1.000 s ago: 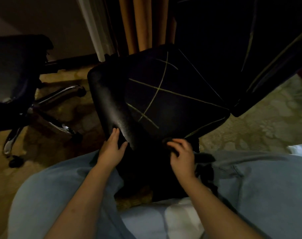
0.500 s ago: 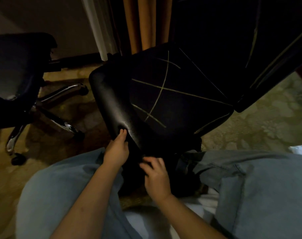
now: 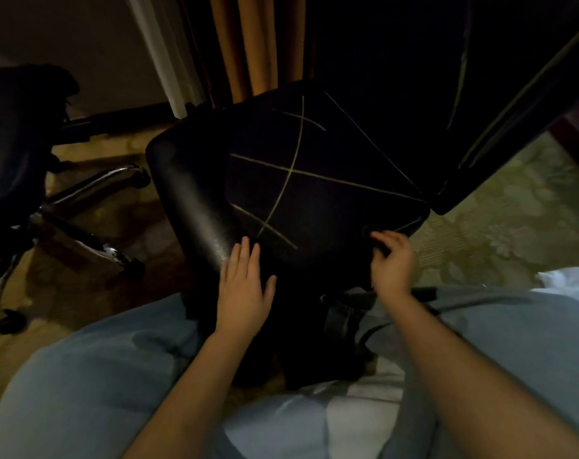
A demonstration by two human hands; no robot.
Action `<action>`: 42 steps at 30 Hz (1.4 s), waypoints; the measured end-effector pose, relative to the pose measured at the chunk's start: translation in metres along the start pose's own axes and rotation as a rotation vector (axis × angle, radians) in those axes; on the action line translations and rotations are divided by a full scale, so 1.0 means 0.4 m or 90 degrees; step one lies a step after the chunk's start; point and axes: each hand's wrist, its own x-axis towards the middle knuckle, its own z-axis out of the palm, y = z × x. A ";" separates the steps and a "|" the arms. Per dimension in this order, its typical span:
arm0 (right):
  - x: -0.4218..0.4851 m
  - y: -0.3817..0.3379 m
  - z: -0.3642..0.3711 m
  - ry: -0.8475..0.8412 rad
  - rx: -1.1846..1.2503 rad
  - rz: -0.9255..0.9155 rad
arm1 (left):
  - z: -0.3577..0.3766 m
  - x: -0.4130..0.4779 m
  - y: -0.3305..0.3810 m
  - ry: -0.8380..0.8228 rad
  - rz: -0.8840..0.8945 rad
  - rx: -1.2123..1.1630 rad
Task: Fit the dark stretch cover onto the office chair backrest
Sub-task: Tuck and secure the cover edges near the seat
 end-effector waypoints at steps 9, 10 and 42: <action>-0.169 -0.062 0.054 -0.066 -0.036 -0.101 | 0.078 0.074 0.102 -0.001 0.019 0.030; -0.197 -0.067 0.059 -0.091 -0.039 -0.138 | 0.083 0.076 0.098 0.004 0.020 0.041; 0.289 0.078 -0.025 0.060 -0.073 0.017 | 0.027 0.081 -0.004 0.136 0.019 -0.203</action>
